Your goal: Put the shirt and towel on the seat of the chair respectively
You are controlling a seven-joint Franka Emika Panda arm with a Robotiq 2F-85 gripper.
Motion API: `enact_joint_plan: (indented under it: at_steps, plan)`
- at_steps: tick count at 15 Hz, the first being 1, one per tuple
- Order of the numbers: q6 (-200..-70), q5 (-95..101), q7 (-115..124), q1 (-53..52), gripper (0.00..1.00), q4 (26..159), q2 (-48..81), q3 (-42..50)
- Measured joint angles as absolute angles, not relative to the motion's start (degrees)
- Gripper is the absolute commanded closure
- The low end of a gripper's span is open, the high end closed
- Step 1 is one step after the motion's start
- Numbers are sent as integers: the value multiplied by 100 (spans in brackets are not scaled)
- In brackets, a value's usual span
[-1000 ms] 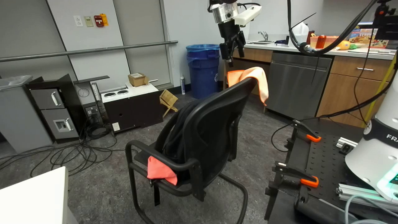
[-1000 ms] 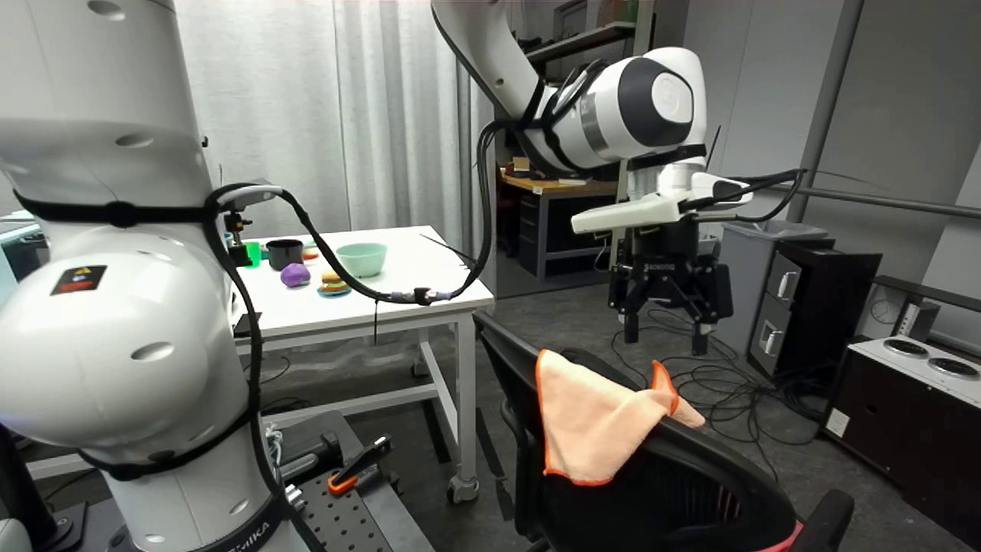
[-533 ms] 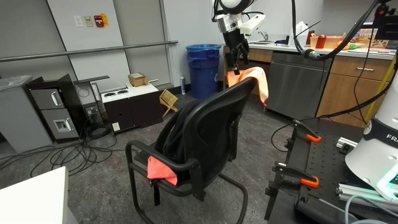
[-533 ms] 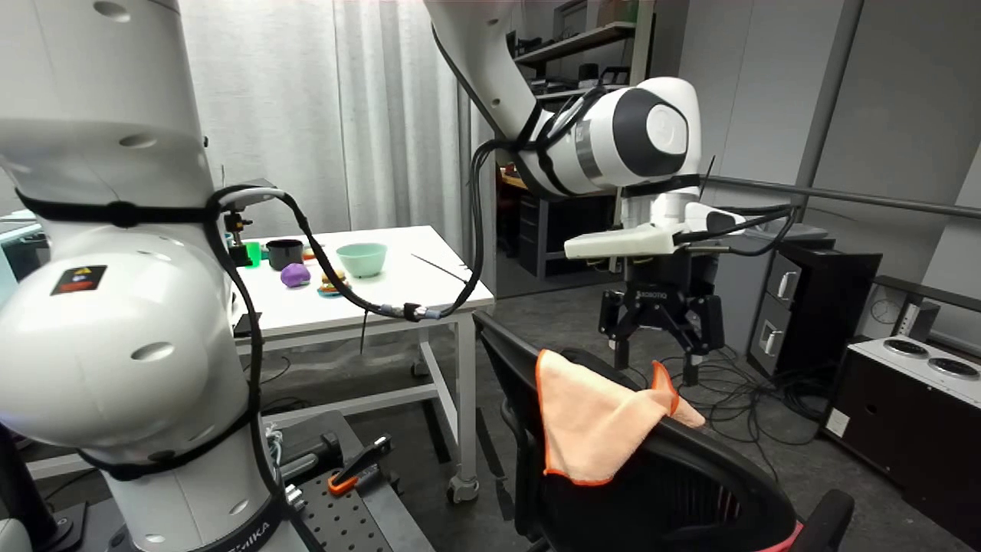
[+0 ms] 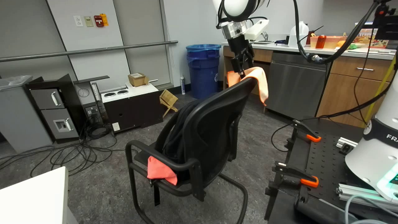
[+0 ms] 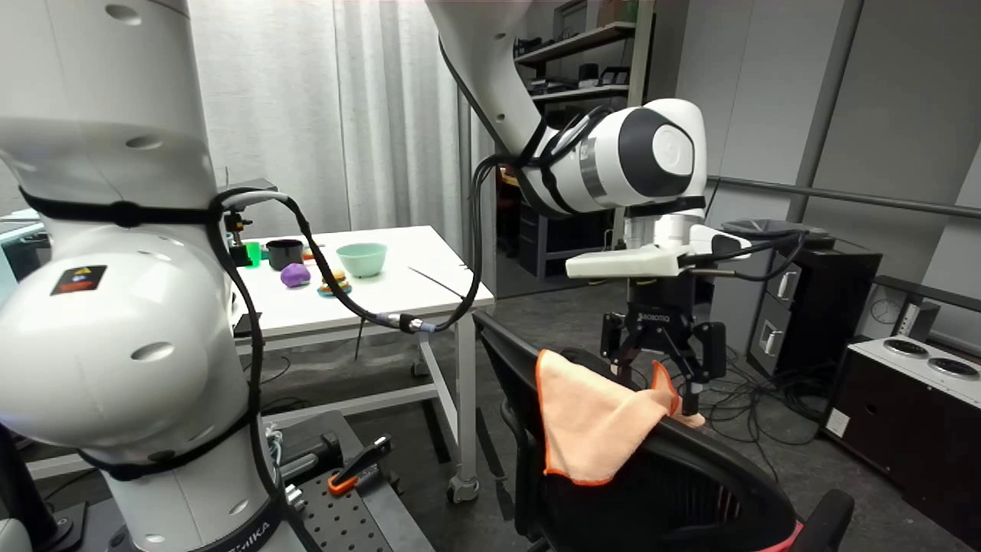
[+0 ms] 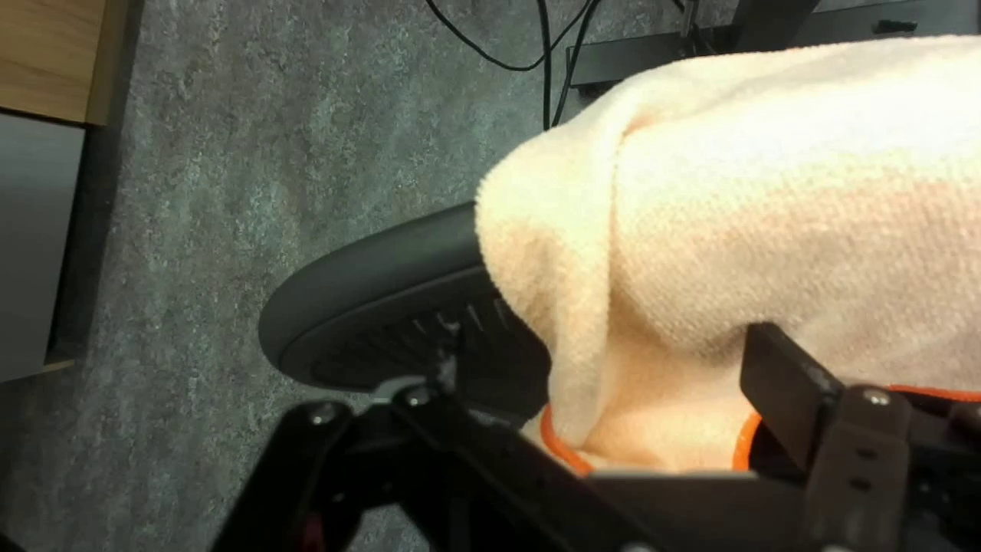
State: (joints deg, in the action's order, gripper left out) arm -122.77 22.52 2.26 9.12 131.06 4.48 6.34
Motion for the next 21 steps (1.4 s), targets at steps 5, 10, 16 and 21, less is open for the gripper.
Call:
enact_joint_plan:
  at_steps: [5,10,16,21]
  plan:
    - [-12335,2252,227,912,78,13108,505,683]
    - [-12636,2235,249,912,100,13085,479,683]
    - [-12900,1312,294,817,99,12603,60,611]
    - [-13174,679,1019,635,99,11800,-79,468]
